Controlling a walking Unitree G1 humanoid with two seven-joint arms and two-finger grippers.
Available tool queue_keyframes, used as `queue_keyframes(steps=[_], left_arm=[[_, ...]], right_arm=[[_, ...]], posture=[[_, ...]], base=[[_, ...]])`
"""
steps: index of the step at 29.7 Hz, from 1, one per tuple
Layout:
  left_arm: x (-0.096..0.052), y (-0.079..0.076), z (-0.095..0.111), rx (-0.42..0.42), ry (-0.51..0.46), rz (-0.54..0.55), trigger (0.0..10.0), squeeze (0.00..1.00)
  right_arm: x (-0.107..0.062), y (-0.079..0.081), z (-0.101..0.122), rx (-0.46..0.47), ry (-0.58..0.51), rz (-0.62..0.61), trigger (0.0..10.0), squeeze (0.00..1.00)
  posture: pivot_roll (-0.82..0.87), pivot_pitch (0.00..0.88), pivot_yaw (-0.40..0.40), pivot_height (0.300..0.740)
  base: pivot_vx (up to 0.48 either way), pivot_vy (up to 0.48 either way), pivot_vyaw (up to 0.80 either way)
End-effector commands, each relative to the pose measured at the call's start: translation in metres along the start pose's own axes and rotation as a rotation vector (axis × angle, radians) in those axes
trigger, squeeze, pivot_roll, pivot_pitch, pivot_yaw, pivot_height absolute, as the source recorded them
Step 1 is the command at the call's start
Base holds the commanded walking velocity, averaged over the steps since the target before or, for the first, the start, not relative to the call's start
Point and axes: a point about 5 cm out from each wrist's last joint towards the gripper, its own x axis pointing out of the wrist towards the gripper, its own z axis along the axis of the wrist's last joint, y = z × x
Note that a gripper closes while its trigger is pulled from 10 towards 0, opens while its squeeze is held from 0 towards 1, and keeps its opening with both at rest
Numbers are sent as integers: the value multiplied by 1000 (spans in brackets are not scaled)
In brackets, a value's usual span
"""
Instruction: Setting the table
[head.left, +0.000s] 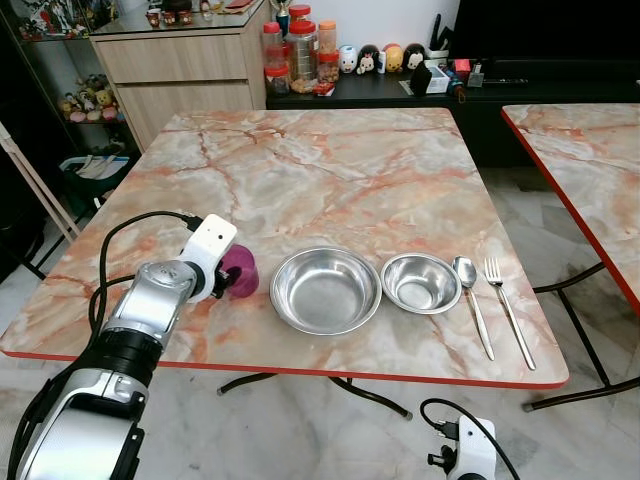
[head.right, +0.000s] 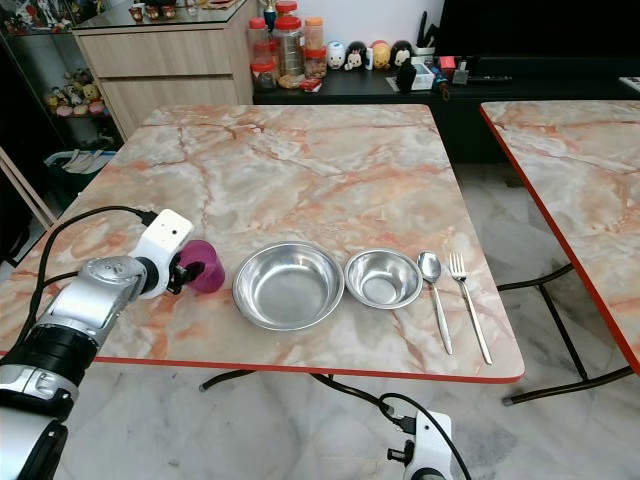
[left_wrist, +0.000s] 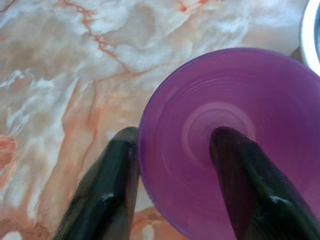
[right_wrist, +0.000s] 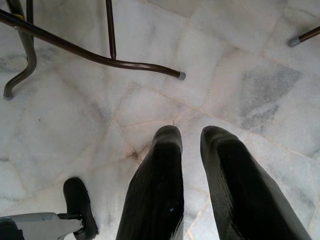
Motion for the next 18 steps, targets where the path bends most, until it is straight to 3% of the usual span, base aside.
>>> queue_keyframes(steps=[1,18], left_arm=[[-4,6,-2,16,4,31,0,0],[-7,8,-6,-11,-14,56,0,0]], right_arm=[[0,0,-1,12,3,-6,10000,0],[0,1,0,5,1,-2,10000,0]], posture=[[-2,0,41,740],[0,0,33,740]], base=[[0,0,0],[0,0,0]])
